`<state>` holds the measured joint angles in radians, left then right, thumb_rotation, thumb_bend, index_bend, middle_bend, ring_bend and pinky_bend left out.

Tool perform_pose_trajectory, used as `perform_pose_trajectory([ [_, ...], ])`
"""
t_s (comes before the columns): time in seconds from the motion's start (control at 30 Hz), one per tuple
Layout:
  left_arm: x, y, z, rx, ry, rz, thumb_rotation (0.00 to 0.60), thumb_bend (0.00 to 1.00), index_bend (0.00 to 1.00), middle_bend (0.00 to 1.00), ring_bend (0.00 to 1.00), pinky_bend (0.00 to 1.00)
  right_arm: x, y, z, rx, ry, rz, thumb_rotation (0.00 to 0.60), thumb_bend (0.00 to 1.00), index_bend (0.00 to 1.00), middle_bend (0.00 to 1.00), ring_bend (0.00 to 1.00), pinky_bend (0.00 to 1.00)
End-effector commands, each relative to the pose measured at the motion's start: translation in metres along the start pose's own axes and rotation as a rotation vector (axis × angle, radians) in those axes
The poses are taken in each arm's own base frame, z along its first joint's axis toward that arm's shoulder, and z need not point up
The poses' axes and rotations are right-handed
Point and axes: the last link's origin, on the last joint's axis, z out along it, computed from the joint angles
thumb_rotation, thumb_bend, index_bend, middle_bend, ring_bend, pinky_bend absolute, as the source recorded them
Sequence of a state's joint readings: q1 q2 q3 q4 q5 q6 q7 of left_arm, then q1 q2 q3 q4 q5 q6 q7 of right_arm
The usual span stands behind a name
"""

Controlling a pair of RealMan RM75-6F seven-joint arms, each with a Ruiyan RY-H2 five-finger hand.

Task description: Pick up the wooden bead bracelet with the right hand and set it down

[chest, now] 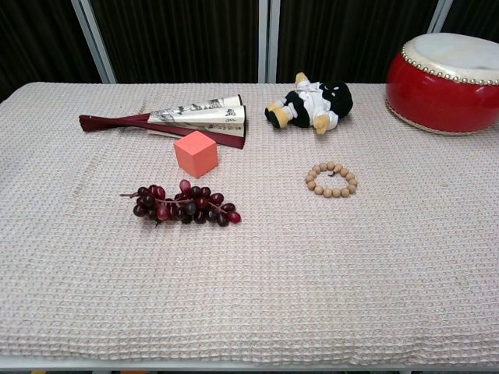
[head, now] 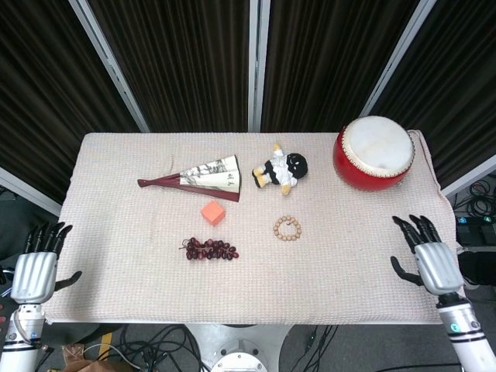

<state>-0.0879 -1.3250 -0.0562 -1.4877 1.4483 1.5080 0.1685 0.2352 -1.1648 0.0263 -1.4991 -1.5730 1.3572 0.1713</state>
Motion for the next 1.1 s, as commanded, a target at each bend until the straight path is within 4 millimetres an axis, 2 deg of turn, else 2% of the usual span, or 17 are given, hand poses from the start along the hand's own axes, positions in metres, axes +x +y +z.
perform_pose_trajectory([
  [0.03,0.0,-0.001,0.0,0.004,-0.003,0.0,0.6,0.0,0.14,0.1,0.0,0.0,-0.021,-0.028,0.049,0.119,-0.092,-0.004,0.599,0.4,0.12,0.24,0.0,0.0],
  [0.2,-0.001,-0.004,-0.002,0.017,-0.01,-0.002,0.6,0.0,0.14,0.1,0.0,0.0,-0.054,-0.069,0.102,0.227,-0.189,-0.069,0.6,0.37,0.17,0.27,0.0,0.0],
  [0.37,-0.004,-0.008,-0.002,0.028,-0.019,-0.006,0.6,0.0,0.14,0.1,0.0,0.0,-0.083,-0.1,0.134,0.297,-0.231,-0.136,0.6,0.31,0.21,0.29,0.0,0.0],
  [0.5,-0.006,-0.01,-0.001,0.034,-0.021,-0.009,0.6,0.0,0.15,0.1,0.0,0.0,-0.104,-0.115,0.15,0.322,-0.213,-0.193,0.6,0.21,0.29,0.31,0.0,0.0],
  [0.73,-0.007,-0.012,0.001,0.036,-0.025,-0.01,0.6,0.0,0.14,0.1,0.0,0.0,-0.126,-0.117,0.156,0.313,-0.229,-0.234,0.6,0.21,0.3,0.32,0.0,0.0],
  [1.1,-0.009,-0.014,0.003,0.031,-0.029,-0.012,0.6,0.0,0.14,0.1,0.0,0.0,-0.141,-0.114,0.155,0.332,-0.196,-0.252,0.6,0.27,0.37,0.32,0.03,0.0],
])
